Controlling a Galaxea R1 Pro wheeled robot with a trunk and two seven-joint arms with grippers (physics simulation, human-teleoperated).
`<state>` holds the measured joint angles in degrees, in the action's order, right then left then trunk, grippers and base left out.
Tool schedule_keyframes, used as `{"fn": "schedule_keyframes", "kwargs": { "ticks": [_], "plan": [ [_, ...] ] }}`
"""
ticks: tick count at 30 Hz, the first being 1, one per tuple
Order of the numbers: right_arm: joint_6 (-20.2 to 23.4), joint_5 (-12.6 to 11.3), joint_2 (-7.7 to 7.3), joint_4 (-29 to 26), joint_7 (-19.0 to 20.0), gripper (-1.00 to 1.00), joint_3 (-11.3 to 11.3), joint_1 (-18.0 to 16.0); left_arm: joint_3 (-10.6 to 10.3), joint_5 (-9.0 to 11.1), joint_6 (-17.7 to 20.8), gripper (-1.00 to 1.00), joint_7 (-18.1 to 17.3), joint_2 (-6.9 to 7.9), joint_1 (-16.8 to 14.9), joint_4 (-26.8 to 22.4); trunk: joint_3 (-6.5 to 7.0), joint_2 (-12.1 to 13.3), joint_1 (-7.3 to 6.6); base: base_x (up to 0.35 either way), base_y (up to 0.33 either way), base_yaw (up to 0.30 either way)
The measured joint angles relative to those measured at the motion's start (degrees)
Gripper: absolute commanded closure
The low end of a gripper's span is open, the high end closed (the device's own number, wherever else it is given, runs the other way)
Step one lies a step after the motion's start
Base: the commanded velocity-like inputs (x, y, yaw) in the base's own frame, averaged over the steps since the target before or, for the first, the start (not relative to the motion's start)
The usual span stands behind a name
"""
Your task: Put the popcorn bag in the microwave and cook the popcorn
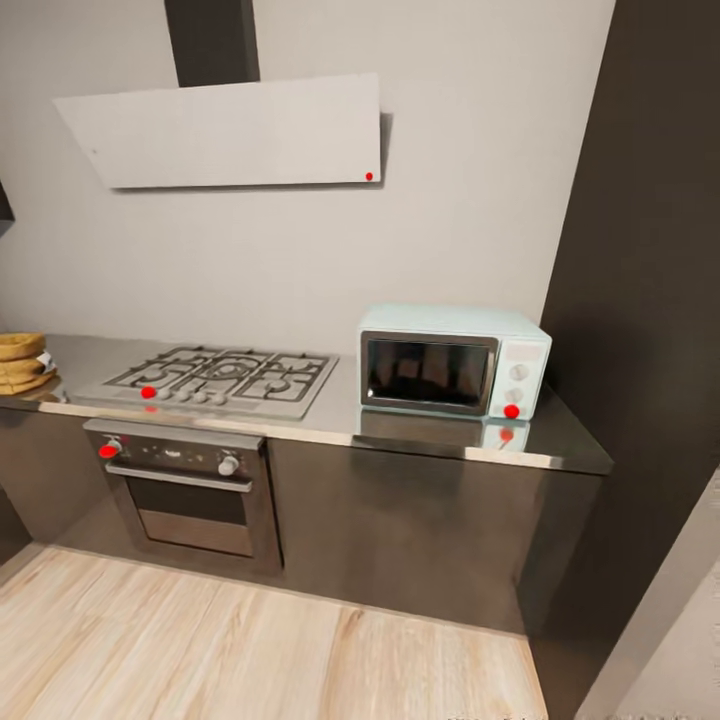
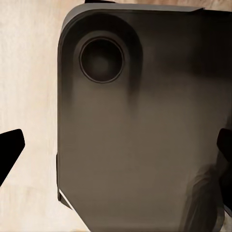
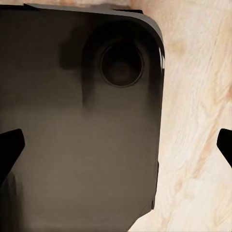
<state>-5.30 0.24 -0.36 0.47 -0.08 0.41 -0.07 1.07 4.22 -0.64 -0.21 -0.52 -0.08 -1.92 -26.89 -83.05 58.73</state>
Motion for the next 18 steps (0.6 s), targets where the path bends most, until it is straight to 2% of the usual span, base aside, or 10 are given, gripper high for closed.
{"fn": "schedule_keyframes", "kwargs": {
  "ticks": [18],
  "plan": [
    [0.00, 0.00, 0.03, 0.00, 0.00, -1.00, 0.00, 0.00, 0.01, 0.00, 0.00, -1.00, -0.02, 0.00, 0.00, 0.01, 0.00, 0.00, 0.00, 0.000, 0.000, -0.190]
  ]
}}
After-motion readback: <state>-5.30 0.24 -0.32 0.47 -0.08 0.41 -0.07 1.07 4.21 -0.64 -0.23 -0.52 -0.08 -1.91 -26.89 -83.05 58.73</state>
